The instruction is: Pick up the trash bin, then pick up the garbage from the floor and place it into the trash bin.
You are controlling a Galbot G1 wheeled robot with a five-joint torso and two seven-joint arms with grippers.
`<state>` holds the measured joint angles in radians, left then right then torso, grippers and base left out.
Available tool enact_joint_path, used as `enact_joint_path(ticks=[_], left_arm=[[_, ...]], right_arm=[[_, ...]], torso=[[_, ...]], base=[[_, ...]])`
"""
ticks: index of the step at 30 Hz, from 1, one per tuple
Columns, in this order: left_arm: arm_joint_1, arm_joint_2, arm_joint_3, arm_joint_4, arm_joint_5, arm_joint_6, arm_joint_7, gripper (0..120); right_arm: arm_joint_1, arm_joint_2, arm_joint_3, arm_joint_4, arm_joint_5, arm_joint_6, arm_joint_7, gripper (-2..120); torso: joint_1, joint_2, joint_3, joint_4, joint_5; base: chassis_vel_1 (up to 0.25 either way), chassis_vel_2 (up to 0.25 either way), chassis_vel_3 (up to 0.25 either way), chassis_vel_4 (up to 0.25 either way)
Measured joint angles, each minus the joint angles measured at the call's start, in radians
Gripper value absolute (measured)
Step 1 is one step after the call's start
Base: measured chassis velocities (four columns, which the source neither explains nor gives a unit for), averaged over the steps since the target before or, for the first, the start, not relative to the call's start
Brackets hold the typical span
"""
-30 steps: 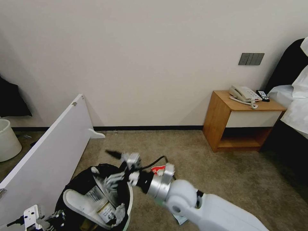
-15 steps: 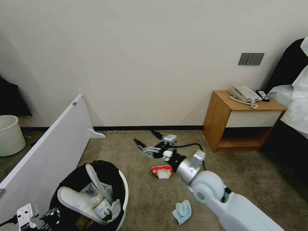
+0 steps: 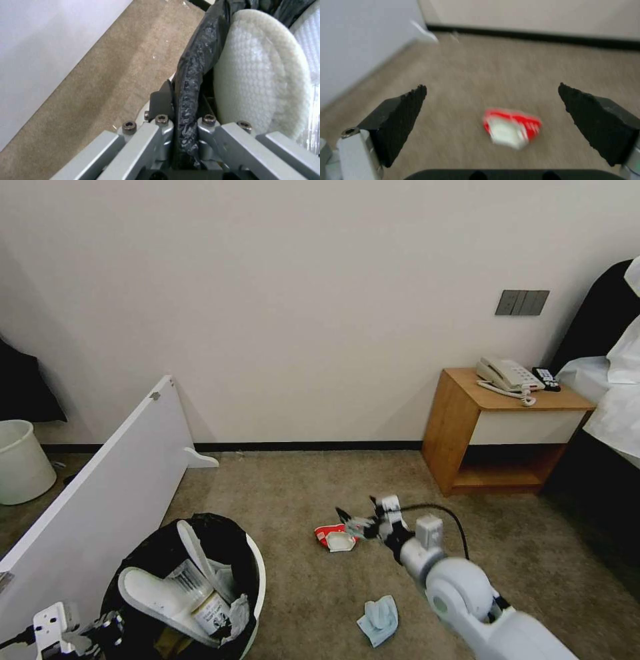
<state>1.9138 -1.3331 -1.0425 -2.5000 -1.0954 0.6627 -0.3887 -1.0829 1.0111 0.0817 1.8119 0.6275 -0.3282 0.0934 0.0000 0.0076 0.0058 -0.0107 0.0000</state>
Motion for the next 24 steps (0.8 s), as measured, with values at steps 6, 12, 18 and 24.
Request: enact_joint_path(ticks=[6,12,18,24], left_arm=[[-0.001,0.005,0.004,0.000,0.001,0.000,0.000,2],[-0.001,0.006,0.006,0.000,0.001,0.000,0.000,2],[0.002,0.006,0.004,0.000,0.000,0.000,0.000,2],[0.007,0.008,0.000,0.000,-0.003,0.000,0.002,2]], right_arm=[[-0.110,0.016,0.044,-0.008,-0.039,-0.051,-0.003,100],[-0.185,0.022,0.056,-0.038,-0.083,-0.074,-0.001,100],[-0.212,0.019,0.051,-0.067,-0.099,-0.079,0.002,100],[-0.214,0.017,0.036,-0.110,-0.087,-0.122,0.036,100]], torso=[[0.000,0.000,0.000,0.0000,0.0000],[0.000,0.000,0.000,0.0001,-0.0001],[0.000,0.000,0.000,-0.0001,-0.0001],[0.000,0.000,0.000,0.0000,0.0000]], base=[[0.000,0.000,0.000,0.000],[0.000,0.000,0.000,0.000],[0.000,0.000,0.000,0.000],[0.000,0.000,0.000,0.000]])
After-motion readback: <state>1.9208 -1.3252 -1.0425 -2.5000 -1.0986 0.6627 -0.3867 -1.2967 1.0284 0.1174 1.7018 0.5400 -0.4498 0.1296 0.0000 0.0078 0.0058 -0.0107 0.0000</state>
